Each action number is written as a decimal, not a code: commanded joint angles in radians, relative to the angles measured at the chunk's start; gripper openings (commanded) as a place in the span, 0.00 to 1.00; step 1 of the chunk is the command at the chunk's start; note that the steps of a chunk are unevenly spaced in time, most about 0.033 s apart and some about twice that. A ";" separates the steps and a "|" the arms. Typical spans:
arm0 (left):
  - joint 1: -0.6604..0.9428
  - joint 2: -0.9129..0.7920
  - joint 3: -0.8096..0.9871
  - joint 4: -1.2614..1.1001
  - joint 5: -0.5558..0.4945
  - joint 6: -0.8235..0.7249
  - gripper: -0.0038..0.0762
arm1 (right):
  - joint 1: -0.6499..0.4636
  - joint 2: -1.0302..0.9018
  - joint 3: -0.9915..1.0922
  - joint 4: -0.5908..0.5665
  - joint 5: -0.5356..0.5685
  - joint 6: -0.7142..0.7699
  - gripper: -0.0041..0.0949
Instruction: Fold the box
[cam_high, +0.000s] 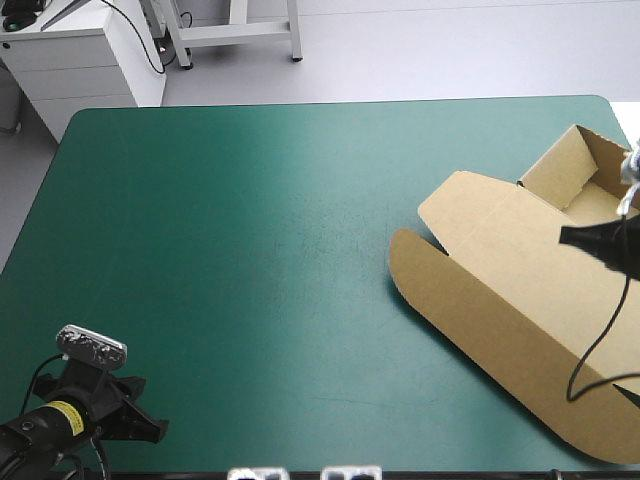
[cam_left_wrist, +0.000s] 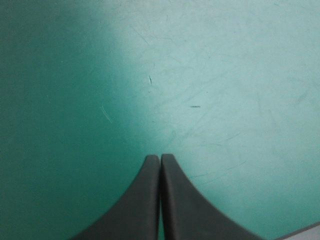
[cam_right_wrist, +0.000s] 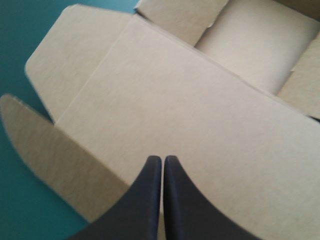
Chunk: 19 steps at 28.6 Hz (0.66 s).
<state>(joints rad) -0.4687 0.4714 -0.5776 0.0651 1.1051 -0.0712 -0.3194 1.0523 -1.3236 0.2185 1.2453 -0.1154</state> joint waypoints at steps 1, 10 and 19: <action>-0.004 0.008 -0.026 0.014 -0.090 -0.004 0.04 | 0.122 -0.155 0.113 0.011 -0.054 -0.034 0.04; -0.004 0.008 -0.026 0.015 -0.138 -0.004 0.04 | 0.213 -0.440 0.441 0.016 -0.086 -0.087 0.04; -0.004 0.008 -0.026 0.013 -0.147 0.056 0.04 | 0.213 -0.653 0.724 0.105 -0.157 -0.176 0.04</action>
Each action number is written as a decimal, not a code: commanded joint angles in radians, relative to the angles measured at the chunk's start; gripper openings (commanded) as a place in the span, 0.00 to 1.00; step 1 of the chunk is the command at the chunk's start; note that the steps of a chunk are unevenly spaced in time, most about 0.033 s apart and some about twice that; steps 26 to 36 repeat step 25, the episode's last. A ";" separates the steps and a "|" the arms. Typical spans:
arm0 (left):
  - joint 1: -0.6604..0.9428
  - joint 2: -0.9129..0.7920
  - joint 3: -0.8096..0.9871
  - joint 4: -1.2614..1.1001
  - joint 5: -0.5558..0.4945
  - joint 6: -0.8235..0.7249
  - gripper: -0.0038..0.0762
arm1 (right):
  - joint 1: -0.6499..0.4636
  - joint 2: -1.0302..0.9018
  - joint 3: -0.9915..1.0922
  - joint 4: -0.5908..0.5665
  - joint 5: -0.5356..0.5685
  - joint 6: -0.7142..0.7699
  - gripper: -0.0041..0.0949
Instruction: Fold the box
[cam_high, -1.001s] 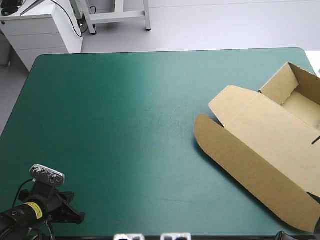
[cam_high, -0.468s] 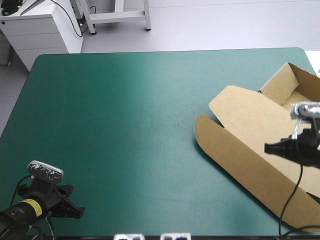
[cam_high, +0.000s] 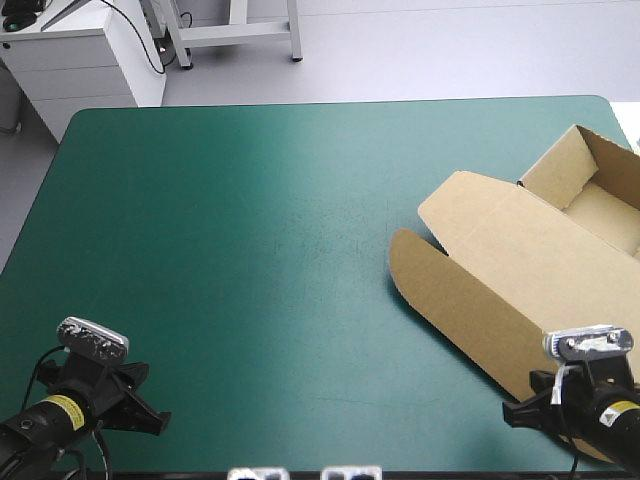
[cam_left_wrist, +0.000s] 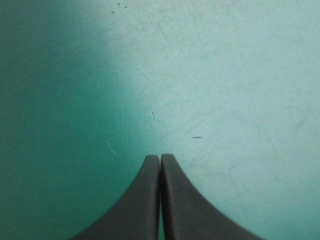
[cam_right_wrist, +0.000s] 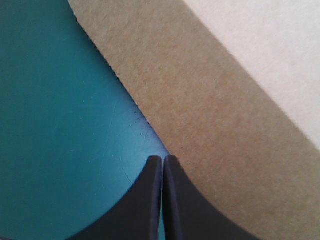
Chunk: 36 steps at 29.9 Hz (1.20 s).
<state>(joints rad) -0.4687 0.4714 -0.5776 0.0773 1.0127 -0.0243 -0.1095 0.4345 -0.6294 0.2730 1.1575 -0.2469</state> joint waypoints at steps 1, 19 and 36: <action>-0.004 0.008 -0.026 0.001 -0.055 0.009 0.04 | 0.003 -0.052 0.057 0.065 -0.074 -0.055 0.04; -0.004 0.008 0.073 -0.101 -0.144 0.051 0.04 | 0.003 -0.121 0.148 0.089 -0.126 -0.067 0.04; -0.004 0.008 0.073 -0.101 -0.144 0.051 0.04 | 0.003 -0.121 0.148 0.089 -0.126 -0.067 0.04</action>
